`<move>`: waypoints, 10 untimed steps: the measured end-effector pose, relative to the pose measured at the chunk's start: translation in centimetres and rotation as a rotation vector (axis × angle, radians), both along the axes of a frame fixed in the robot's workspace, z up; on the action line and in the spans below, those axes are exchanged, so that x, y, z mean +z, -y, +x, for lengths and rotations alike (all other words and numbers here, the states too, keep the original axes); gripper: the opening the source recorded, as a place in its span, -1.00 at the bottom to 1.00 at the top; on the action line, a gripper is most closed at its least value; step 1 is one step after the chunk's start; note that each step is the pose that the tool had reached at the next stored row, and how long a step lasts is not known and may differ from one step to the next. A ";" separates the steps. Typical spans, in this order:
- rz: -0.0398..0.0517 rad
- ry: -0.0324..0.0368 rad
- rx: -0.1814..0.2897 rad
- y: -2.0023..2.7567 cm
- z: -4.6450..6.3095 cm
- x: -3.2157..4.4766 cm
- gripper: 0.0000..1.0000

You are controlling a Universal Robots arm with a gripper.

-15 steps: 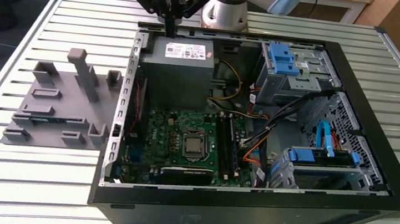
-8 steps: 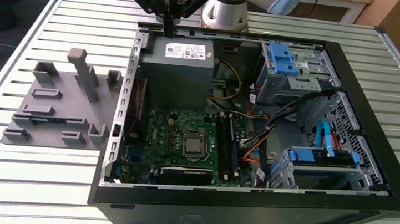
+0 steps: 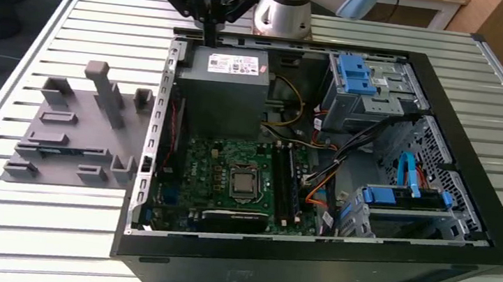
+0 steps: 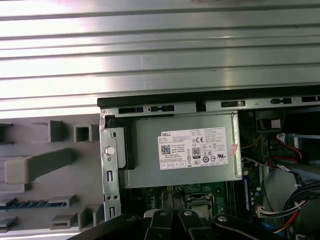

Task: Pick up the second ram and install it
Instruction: 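Reach for the second ram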

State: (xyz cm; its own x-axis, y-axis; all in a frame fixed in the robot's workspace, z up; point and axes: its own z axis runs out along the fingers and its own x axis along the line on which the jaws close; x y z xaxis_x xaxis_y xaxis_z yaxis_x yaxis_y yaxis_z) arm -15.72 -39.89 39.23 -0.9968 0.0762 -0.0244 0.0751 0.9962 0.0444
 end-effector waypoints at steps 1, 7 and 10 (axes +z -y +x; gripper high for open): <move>-0.0001 0.0000 0.000 0.00 0.0 0.00 -0.79; 0.0000 0.0000 0.000 0.00 -0.2 -0.01 -0.79; 0.0000 0.0000 0.000 0.00 -0.3 -0.02 -0.79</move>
